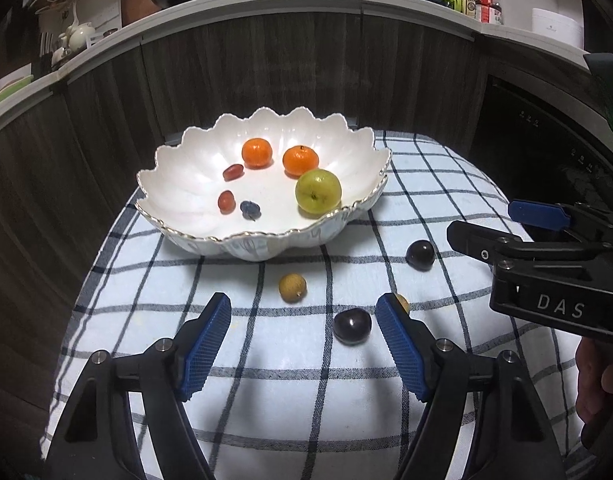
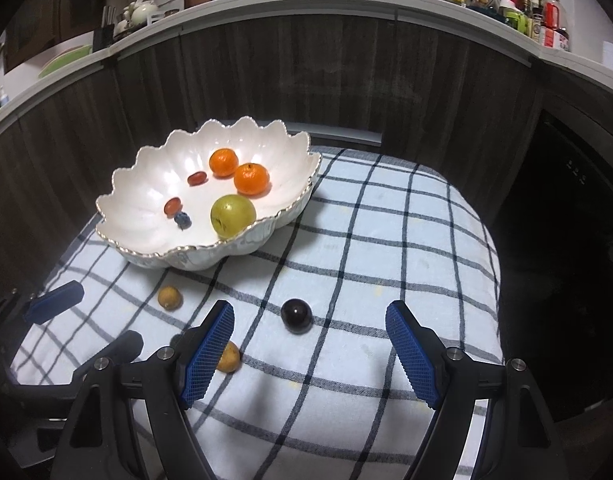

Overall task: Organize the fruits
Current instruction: 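Move both open tools toward the dark plums remaining on the cloth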

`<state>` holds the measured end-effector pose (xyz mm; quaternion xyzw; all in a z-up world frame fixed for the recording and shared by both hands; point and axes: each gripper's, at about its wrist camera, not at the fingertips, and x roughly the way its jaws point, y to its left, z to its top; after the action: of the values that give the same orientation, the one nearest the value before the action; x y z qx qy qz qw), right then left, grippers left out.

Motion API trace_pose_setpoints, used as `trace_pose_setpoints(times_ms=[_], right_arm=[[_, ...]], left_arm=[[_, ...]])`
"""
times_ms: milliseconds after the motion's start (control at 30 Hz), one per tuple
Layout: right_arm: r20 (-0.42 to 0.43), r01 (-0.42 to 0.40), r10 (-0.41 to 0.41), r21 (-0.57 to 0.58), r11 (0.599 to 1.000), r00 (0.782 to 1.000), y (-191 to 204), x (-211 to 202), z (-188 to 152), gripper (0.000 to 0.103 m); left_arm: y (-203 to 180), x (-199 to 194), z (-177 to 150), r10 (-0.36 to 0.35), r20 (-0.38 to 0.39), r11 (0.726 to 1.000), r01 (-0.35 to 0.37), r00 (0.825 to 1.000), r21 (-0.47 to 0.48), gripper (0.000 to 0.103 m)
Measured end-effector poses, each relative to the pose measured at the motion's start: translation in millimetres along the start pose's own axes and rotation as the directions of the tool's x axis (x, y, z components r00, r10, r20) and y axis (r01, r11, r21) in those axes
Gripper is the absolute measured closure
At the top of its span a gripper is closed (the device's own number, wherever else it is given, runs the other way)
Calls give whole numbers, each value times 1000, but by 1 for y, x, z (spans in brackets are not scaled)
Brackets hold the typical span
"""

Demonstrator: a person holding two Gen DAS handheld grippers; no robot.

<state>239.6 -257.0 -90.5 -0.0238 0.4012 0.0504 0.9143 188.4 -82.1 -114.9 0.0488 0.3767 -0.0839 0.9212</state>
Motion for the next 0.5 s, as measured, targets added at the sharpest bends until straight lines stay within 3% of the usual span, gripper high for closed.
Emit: trace_pose_setpoints(times_ms=[500], right_arm=[[-43, -76, 72, -96, 993, 997, -3, 30, -14, 24]], left_arm=[[-17, 24, -16, 7, -36, 1000, -7, 999, -7, 33]])
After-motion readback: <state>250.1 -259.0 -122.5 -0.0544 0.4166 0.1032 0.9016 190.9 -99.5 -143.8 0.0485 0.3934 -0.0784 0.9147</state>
